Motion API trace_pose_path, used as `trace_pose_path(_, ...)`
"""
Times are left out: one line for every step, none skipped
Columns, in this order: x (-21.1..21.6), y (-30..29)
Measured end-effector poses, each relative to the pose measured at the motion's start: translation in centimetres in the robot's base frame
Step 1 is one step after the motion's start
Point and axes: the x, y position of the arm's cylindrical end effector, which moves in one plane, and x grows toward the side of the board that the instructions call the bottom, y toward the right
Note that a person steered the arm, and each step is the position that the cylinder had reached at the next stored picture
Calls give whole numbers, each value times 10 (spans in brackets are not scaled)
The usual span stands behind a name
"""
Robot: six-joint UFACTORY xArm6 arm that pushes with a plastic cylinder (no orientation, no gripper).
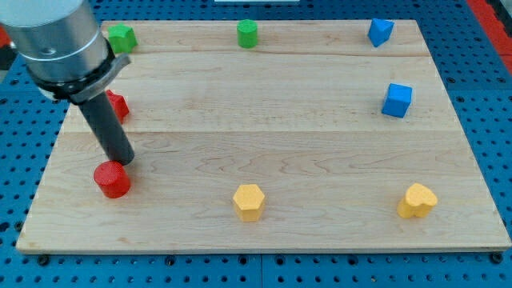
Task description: Move the red circle to the bottom left
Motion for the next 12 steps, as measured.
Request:
trace_pose_path(-1, 15)
trace_pose_path(3, 16)
trace_pose_path(7, 17)
trace_pose_path(7, 17)
trace_pose_path(20, 10)
trace_pose_path(39, -5)
trace_pose_path(41, -11)
trace_pose_path(41, -11)
trace_pose_path(41, -22)
trace_pose_path(41, -27)
trace_pose_path(41, -27)
trace_pose_path(11, 2)
